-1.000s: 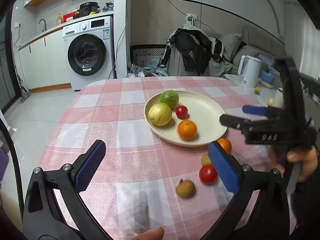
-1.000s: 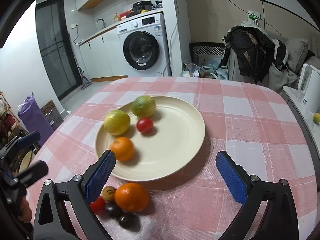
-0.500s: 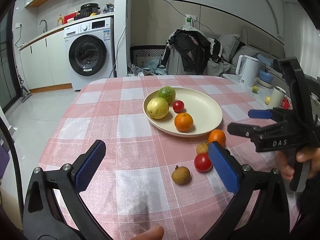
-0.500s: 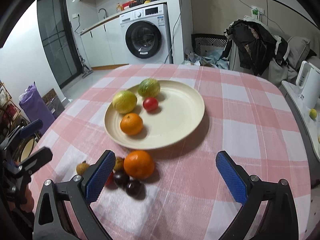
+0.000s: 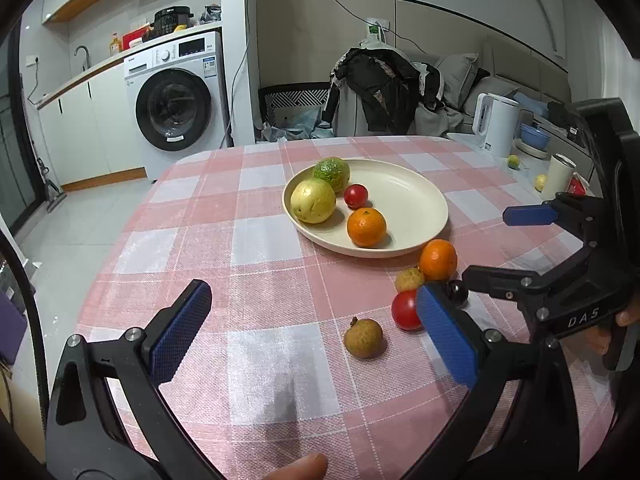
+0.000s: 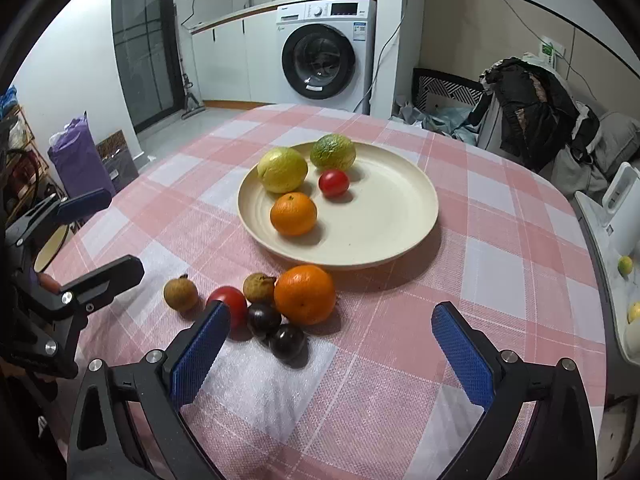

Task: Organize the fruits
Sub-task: 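Open both tools and pull them back toward the remaining fruits, then grasp the large navel orange with the right tool while the left tool grasps the brown kiwi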

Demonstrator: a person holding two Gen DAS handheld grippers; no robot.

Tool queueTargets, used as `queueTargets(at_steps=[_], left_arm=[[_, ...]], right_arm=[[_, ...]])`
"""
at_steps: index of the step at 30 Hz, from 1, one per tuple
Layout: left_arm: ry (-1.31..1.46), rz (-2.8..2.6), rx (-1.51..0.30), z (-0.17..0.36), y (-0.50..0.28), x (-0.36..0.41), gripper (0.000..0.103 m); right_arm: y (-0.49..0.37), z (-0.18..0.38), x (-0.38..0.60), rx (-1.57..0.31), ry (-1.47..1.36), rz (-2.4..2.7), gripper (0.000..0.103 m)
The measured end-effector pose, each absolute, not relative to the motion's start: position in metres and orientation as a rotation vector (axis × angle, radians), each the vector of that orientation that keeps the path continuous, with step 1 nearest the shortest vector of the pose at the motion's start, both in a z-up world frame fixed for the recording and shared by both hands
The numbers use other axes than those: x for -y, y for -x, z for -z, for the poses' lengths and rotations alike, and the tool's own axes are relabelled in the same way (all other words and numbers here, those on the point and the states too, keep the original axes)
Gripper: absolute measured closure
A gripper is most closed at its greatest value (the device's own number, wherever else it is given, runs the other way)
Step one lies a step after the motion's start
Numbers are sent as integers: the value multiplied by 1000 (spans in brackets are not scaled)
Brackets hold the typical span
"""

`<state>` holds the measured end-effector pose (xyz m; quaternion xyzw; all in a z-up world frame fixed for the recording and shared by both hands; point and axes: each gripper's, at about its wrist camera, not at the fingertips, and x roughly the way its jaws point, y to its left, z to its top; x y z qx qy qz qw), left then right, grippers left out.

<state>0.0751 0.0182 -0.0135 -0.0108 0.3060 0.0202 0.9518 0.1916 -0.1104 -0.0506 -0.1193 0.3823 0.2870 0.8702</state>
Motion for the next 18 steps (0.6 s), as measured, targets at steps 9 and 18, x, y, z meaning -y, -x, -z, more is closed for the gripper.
queueTargets(at_steps=[9,18], left_arm=[[28,-23,-664,23,-81,-18,1],[22,0,-738,38,-92,-17,1]], right_arm=[[-195,65,111,-849,287,-610,0],[-207,74,118,-890,181,-610,1]])
